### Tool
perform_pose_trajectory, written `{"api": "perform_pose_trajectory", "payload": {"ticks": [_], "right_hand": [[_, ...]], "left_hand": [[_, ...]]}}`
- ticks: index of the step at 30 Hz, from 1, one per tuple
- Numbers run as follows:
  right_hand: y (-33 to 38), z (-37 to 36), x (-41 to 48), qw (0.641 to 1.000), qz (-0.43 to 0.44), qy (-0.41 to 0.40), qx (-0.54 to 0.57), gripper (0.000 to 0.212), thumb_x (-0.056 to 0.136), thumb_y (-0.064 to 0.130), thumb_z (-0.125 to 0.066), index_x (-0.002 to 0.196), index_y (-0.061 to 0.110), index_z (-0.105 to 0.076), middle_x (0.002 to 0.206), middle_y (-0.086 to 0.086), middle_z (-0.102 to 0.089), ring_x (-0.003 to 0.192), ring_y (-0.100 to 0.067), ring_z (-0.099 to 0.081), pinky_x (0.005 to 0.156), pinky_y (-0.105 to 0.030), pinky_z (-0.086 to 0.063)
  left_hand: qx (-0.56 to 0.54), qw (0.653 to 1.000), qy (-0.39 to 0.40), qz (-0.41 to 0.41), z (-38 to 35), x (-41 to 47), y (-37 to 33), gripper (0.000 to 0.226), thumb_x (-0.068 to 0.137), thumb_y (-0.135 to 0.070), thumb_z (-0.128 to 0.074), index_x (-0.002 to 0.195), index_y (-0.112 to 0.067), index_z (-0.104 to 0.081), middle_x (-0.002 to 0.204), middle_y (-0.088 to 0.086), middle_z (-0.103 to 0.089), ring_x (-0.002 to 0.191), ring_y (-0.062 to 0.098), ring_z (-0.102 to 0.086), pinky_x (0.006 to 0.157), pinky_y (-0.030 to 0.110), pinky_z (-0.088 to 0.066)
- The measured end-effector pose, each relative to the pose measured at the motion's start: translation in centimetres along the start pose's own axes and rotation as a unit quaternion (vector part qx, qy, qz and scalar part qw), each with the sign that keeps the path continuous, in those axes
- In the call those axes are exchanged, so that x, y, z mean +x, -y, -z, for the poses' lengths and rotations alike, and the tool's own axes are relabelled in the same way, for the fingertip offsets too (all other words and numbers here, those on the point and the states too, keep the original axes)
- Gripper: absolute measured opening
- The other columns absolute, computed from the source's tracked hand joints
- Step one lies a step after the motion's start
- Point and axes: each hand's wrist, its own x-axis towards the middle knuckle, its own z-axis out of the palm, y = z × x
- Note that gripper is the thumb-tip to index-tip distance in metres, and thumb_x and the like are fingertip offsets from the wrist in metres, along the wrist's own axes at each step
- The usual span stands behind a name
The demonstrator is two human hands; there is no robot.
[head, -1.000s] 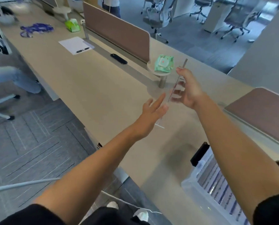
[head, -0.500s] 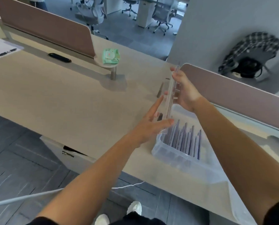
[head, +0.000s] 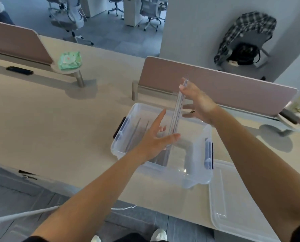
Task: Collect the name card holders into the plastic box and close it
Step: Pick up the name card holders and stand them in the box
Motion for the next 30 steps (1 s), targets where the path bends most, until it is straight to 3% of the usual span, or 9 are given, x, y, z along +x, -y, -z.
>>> {"api": "perform_pose_trajectory", "payload": {"ticks": [5,10,15,18,21,24,27,28,30], "right_hand": [[-2.2,3.6,1.2,0.997,-0.039,0.034,-0.05,0.072,0.086,0.059,-0.063,0.147,0.056,-0.025,0.155,0.004,-0.038,0.122,-0.042,-0.053,0.094,-0.053,-0.052],[-3.9,3.6,2.7,0.996,-0.058,0.031,-0.056,0.074,0.086,0.057,-0.064,0.147,0.057,-0.023,0.152,0.006,-0.036,0.134,-0.037,-0.04,0.099,-0.056,-0.047],[-5.4,3.5,3.6,0.999,-0.038,0.026,-0.025,0.08,0.081,0.059,-0.067,0.143,0.063,-0.018,0.163,-0.003,-0.018,0.144,-0.041,-0.026,0.096,-0.056,-0.042],[-6.6,3.3,3.9,0.998,-0.045,-0.02,-0.024,0.076,0.086,0.05,-0.069,0.146,0.055,-0.023,0.157,-0.006,-0.033,0.134,-0.038,-0.039,0.097,-0.056,-0.043],[-8.3,3.4,3.9,0.997,-0.061,-0.024,-0.026,0.064,0.086,0.043,-0.071,0.138,0.056,-0.037,0.149,-0.003,-0.041,0.129,-0.033,-0.044,0.094,-0.054,-0.046],[-10.2,3.9,4.2,0.996,-0.07,0.002,-0.053,0.055,0.088,0.035,-0.071,0.126,0.063,-0.042,0.138,-0.001,-0.04,0.127,-0.027,-0.042,0.093,-0.056,-0.046],[-12.3,4.2,5.1,0.993,-0.076,0.02,-0.089,0.064,0.089,0.033,-0.071,0.139,0.055,-0.037,0.134,0.001,-0.04,0.128,-0.022,-0.04,0.094,-0.052,-0.047],[-12.9,4.2,5.5,0.992,-0.078,0.027,-0.095,0.067,0.089,0.033,-0.07,0.141,0.054,-0.034,0.135,0.001,-0.041,0.131,-0.021,-0.039,0.098,-0.052,-0.045],[-13.8,4.2,6.2,0.991,-0.092,0.036,-0.094,0.073,0.089,0.031,-0.069,0.144,0.057,-0.029,0.14,0.002,-0.041,0.136,-0.02,-0.037,0.108,-0.053,-0.039]], "left_hand": [[0.007,1.0,0.0,0.012,-4.1,1.8,2.2,0.073,0.075,-0.048,-0.074,0.135,-0.061,-0.035,0.147,-0.015,-0.032,0.142,0.012,-0.026,0.104,0.048,-0.043],[-0.04,0.997,0.033,0.053,-5.0,3.1,3.1,0.056,0.081,-0.045,-0.071,0.122,-0.07,-0.041,0.154,-0.008,-0.026,0.143,0.015,-0.023,0.096,0.041,-0.047],[-0.059,0.995,0.062,0.051,-4.1,5.1,4.6,0.059,0.077,-0.046,-0.072,0.123,-0.068,-0.043,0.148,-0.006,-0.031,0.117,-0.001,-0.041,0.1,0.051,-0.047],[-0.017,0.994,0.092,0.063,-3.8,5.8,5.6,0.063,0.079,-0.049,-0.071,0.127,-0.069,-0.036,0.153,-0.015,-0.029,0.139,0.008,-0.028,0.11,0.054,-0.033],[-0.005,0.99,0.106,0.089,-3.9,5.8,6.8,0.069,0.083,-0.04,-0.072,0.134,-0.063,-0.033,0.155,-0.013,-0.028,0.143,0.011,-0.026,0.114,0.043,-0.029],[0.023,0.988,0.107,0.112,-4.7,5.7,7.7,0.073,0.083,-0.028,-0.069,0.14,-0.055,-0.031,0.142,-0.008,-0.05,0.125,0.01,-0.054,0.106,0.036,-0.042],[0.123,0.98,0.102,0.117,-6.1,6.4,8.7,0.072,0.086,-0.021,-0.054,0.147,-0.045,-0.025,0.131,-0.015,-0.056,0.098,0.004,-0.067,0.086,0.034,-0.057],[0.132,0.978,0.097,0.133,-6.5,6.6,8.9,0.072,0.086,-0.023,-0.052,0.148,-0.044,-0.022,0.135,-0.013,-0.054,0.099,0.008,-0.067,0.08,0.032,-0.058],[0.164,0.971,0.086,0.154,-7.0,7.0,9.3,0.074,0.086,-0.025,-0.051,0.149,-0.044,-0.016,0.144,-0.006,-0.048,0.113,0.014,-0.062,0.085,0.033,-0.057]]}}
